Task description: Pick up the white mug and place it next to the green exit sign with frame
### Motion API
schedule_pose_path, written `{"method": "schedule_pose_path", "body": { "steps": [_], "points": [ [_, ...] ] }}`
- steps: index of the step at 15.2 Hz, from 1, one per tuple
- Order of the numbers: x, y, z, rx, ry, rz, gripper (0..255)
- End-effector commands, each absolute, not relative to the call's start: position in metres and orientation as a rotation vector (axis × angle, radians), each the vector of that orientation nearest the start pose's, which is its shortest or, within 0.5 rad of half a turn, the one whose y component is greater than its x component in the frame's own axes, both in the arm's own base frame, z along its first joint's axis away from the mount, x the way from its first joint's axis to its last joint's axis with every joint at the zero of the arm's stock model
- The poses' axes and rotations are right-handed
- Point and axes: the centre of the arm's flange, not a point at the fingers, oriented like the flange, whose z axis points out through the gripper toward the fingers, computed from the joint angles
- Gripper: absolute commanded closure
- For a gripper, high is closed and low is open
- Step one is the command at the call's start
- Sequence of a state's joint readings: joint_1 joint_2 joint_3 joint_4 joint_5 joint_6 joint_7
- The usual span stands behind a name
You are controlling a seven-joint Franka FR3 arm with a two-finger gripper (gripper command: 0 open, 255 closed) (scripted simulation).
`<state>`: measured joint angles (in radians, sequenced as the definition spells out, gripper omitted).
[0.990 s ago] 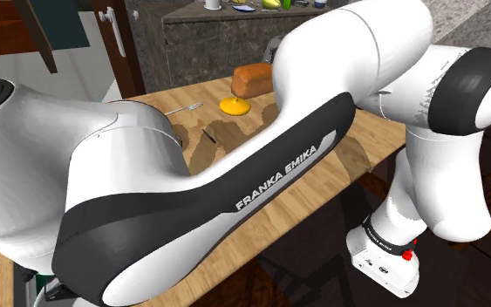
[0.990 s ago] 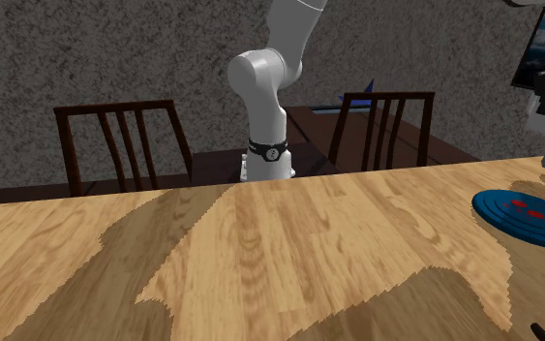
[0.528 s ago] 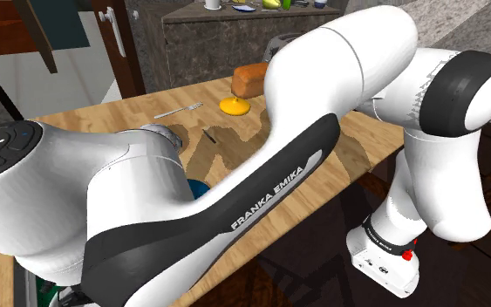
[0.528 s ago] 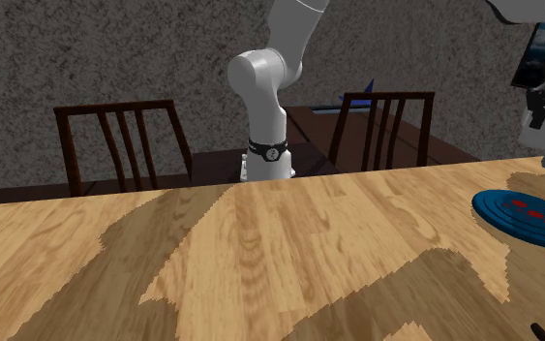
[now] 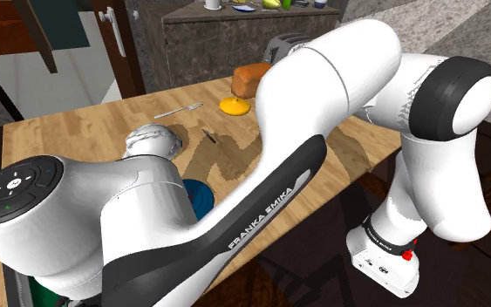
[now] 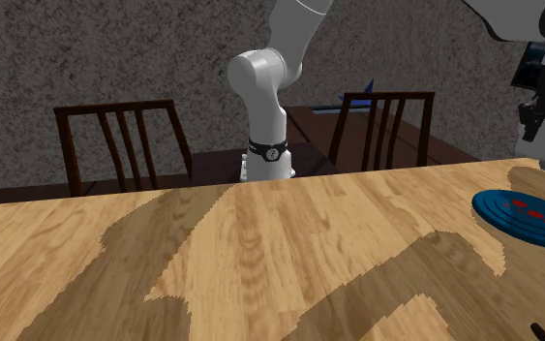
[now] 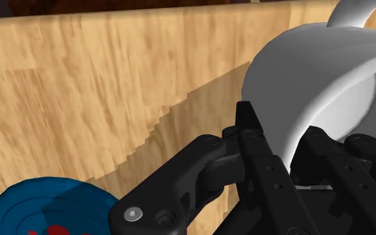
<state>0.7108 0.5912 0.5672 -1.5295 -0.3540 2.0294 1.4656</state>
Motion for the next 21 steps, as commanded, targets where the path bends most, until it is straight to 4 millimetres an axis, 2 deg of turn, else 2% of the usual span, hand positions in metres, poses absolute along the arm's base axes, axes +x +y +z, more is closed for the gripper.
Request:
{"method": "schedule_pose_path", "body": {
  "steps": [1, 7, 8, 13, 17, 21],
  "points": [
    [0.283, 0.634, 0.343, -3.137, 0.179, -0.021, 255],
    [0.283, 0.634, 0.343, -3.137, 0.179, -0.021, 255],
    [0.286, 0.634, 0.342, -3.137, 0.179, -0.021, 0],
    [0.283, 0.634, 0.343, -3.137, 0.179, -0.021, 0],
    [0.283, 0.634, 0.393, -3.137, 0.179, -0.021, 0],
    [0.283, 0.634, 0.393, -3.137, 0.179, -0.021, 0]
  ]
}}
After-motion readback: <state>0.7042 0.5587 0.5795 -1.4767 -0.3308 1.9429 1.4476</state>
